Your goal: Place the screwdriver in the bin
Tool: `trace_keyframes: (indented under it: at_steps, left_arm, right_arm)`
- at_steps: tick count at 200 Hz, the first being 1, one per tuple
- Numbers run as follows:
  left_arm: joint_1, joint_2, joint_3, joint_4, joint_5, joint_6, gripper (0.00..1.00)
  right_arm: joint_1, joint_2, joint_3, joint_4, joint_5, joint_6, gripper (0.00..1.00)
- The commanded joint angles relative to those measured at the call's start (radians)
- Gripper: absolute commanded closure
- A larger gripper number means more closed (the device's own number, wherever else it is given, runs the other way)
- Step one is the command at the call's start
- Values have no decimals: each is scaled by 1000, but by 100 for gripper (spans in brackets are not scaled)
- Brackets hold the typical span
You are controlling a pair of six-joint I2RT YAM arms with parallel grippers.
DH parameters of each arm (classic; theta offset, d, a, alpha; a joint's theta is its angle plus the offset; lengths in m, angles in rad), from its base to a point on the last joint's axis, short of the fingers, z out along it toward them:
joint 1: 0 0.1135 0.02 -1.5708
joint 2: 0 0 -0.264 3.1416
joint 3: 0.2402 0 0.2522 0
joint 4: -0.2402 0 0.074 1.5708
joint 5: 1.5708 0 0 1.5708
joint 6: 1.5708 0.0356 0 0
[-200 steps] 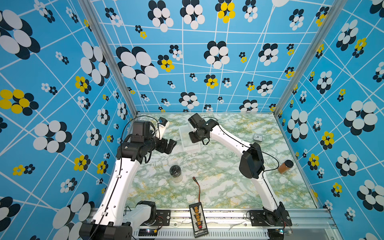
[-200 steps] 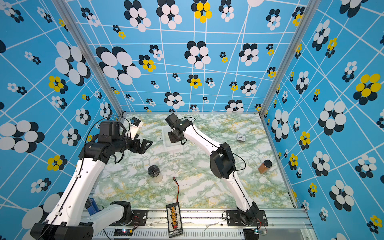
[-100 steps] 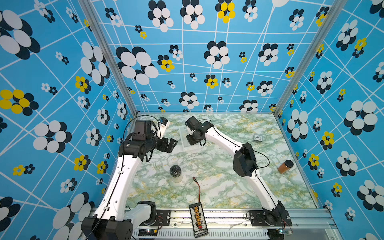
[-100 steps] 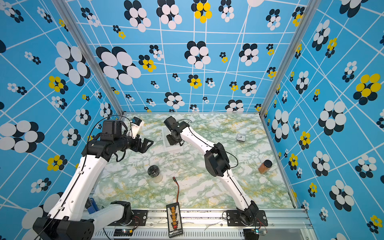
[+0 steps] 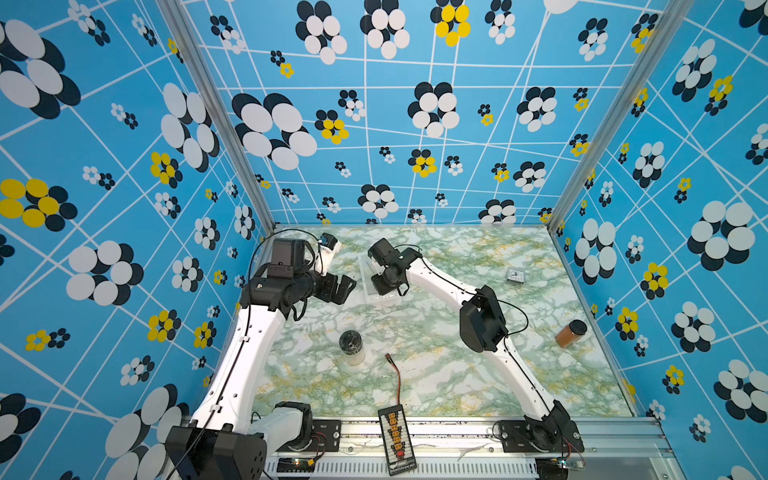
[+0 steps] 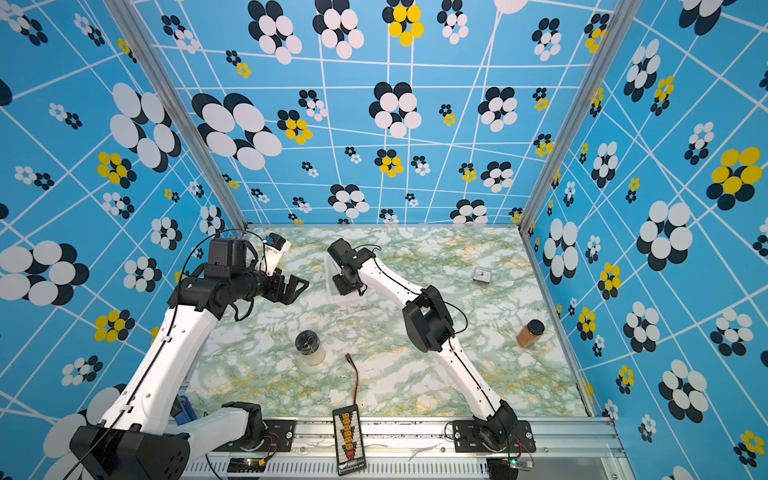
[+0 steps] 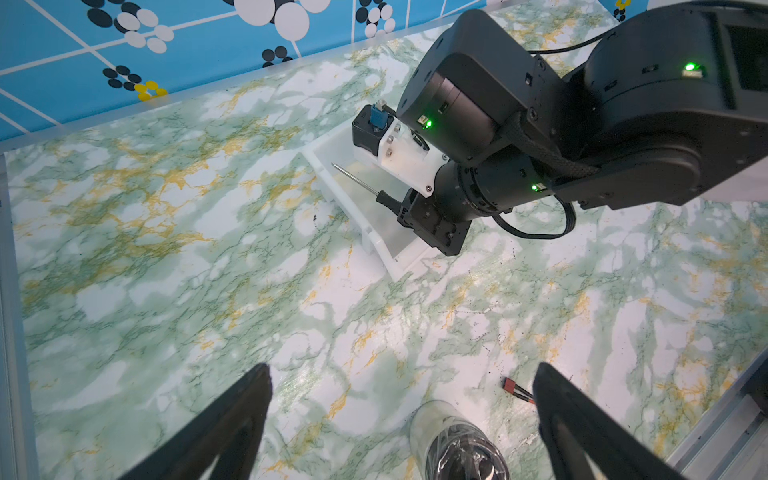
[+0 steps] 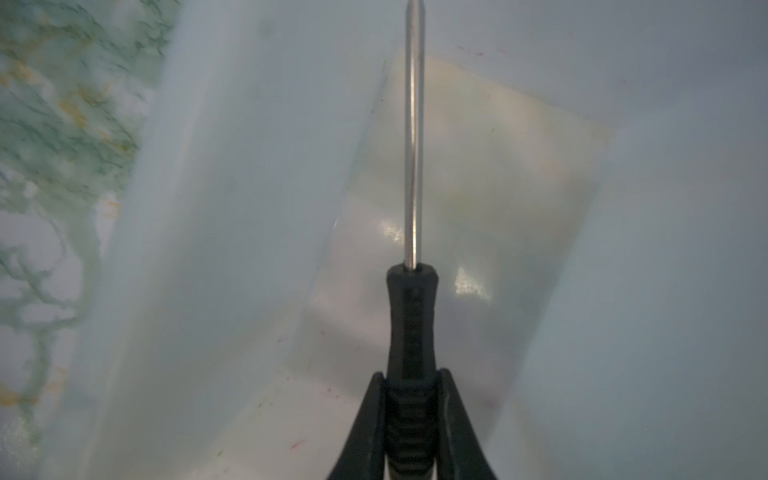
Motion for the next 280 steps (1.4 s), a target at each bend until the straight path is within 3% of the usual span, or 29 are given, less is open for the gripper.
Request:
trace_keyframes:
  at_steps: [1,117,159,197,222,248,266,275,280]
  left_arm:
    - [-7,10,18,5,19,-10,1]
    - [-8,26,30,8,21,-16,1]
    - [-6,29,33,33,-8,-44,1]
    - [-1,36,32,61,-126,-75,1]
    - [36,41,16,106,-215,-132,1]
    - [141,48,-43,184,-158,-217,1]
    - [182,71,-75,206,-162,-220,1]
    - [198,85,-90,211,-172,-220,1]
    - [205,94,-100,217,-176,-223,1]
  right_arm:
    - [-8,23,38,14,-19,-3,82]
    - [-24,38,101,-3,-43,21,73]
    - [-28,-43,128,4,-3,21,68]
    - [-33,-195,97,57,80,25,62]
    - [-40,-364,-82,170,105,26,57]
    - [-58,-612,-462,410,153,1,45]
    - [-78,-787,-751,596,200,5,24]
    - [-87,-867,-887,650,222,14,19]
    - [-89,-907,-946,668,235,20,9]
